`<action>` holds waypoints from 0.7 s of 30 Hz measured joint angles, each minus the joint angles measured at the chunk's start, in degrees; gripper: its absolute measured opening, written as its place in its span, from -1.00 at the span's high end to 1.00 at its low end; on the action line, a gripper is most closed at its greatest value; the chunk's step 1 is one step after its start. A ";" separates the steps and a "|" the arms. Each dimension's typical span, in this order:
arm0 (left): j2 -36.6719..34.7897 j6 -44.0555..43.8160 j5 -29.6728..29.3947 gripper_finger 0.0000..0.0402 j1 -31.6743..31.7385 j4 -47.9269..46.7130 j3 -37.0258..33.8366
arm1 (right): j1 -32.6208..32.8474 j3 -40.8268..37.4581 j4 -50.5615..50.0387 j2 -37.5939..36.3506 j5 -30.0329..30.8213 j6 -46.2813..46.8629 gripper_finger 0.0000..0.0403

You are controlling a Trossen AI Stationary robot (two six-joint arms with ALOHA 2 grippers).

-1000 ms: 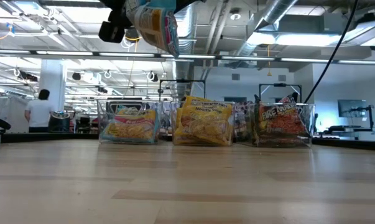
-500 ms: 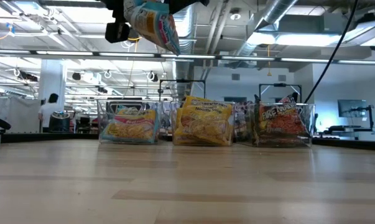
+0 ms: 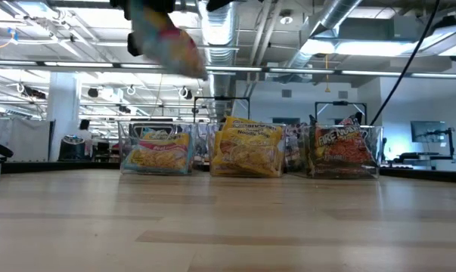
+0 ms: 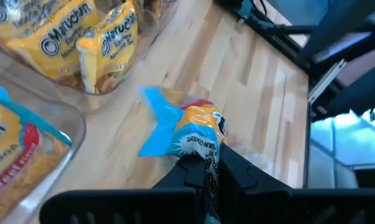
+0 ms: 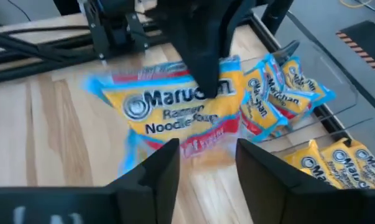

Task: Sort Maruchan noodles
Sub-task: Put the blue noodle pack into the left transparent bin

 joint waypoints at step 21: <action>0.00 36.74 -6.59 1.00 9.98 -2.06 2.16 | -7.65 0.02 -3.48 -7.52 0.00 -10.31 0.10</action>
